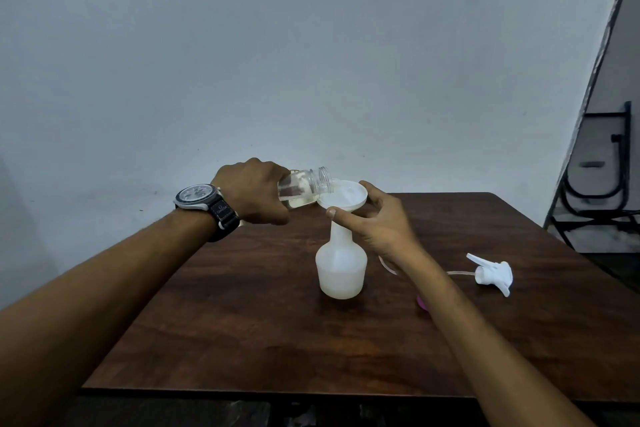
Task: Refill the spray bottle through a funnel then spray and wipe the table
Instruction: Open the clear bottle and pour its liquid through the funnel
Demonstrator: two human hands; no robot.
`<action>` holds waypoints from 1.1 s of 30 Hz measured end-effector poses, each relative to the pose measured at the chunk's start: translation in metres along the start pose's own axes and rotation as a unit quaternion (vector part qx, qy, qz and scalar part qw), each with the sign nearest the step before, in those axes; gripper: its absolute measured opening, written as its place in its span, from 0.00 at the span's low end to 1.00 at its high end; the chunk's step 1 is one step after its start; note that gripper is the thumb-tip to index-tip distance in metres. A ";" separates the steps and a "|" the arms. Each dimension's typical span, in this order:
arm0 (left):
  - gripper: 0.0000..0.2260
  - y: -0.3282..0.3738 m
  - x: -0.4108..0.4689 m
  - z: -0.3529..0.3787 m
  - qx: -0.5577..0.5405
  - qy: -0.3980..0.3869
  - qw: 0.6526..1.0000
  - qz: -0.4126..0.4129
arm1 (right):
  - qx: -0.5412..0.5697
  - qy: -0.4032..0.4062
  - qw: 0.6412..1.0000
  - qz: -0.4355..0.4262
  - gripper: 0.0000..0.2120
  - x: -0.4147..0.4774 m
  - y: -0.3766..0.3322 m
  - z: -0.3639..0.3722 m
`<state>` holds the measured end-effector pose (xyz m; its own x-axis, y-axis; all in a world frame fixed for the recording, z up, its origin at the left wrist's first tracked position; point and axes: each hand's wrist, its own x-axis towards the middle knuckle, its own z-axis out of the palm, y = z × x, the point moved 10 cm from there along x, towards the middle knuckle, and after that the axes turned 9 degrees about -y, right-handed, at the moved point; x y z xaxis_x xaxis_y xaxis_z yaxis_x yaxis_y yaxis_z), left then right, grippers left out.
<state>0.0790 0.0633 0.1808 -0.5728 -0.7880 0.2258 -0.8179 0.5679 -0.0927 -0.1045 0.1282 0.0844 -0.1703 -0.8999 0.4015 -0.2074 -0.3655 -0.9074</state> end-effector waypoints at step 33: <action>0.18 0.000 0.002 0.000 0.006 0.002 1.000 0.003 | -0.003 0.007 1.000 0.004 0.26 0.000 0.001 0.000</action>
<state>0.0776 0.0616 0.1817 -0.5777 -0.7837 0.2283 -0.8149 0.5698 -0.1064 -0.1049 0.1277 0.0839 -0.1854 -0.8991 0.3965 -0.2123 -0.3574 -0.9095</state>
